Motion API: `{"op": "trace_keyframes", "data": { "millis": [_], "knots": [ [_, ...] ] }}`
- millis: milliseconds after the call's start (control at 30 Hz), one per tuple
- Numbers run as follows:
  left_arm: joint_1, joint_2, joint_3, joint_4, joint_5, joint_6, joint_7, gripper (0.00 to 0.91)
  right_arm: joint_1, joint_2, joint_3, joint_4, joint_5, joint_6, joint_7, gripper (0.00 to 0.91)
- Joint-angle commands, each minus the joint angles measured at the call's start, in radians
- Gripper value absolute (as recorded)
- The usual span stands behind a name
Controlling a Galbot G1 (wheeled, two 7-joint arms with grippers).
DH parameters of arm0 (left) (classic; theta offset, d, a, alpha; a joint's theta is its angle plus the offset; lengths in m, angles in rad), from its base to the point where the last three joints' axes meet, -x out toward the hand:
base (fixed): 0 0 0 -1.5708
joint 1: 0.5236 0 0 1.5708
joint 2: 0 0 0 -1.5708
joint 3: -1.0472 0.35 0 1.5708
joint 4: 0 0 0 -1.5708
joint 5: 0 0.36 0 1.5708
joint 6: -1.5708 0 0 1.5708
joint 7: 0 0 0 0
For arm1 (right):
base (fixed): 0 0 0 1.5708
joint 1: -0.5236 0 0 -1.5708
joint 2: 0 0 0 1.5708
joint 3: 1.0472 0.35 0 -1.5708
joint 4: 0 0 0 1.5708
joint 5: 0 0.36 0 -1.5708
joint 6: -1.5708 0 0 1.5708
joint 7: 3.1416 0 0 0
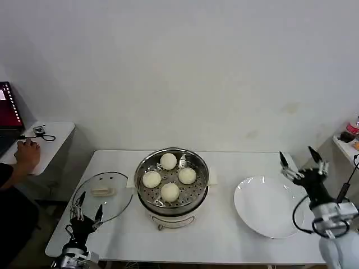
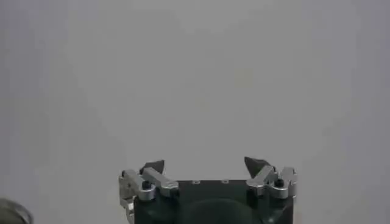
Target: Take steamed baozi put them in steamer then cover it.
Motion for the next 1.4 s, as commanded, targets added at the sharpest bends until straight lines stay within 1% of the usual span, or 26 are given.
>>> {"op": "trace_keyframes", "data": {
  "millis": [33, 367, 900, 1200, 1400],
  "knots": [
    [-0.111, 0.036, 0.015, 0.174, 0.286, -0.032, -0.016, 0.907, -0.218, 0.129, 0.19, 0.039, -0.001, 0.082, -0.023, 0.907],
    [-0.24, 0.06, 0.058, 0.294, 0.276, -0.023, -0.003, 0.907, -0.251, 0.161, 0.171, 0.063, -0.011, 0.084, -0.024, 0.907],
    [-0.437, 0.069, 0.139, 0.493, 0.259, -0.028, 0.002, 0.907, -0.259, 0.164, 0.179, 0.063, -0.004, 0.072, -0.021, 0.907],
    [-0.469, 0.069, 0.162, 0.564, 0.26, -0.029, 0.005, 0.907, -0.262, 0.166, 0.186, 0.057, -0.001, 0.073, -0.024, 0.907],
    [-0.517, 0.069, 0.172, 0.599, 0.27, -0.027, -0.001, 0.907, -0.259, 0.17, 0.181, 0.047, -0.004, 0.075, -0.025, 0.907]
  ]
}}
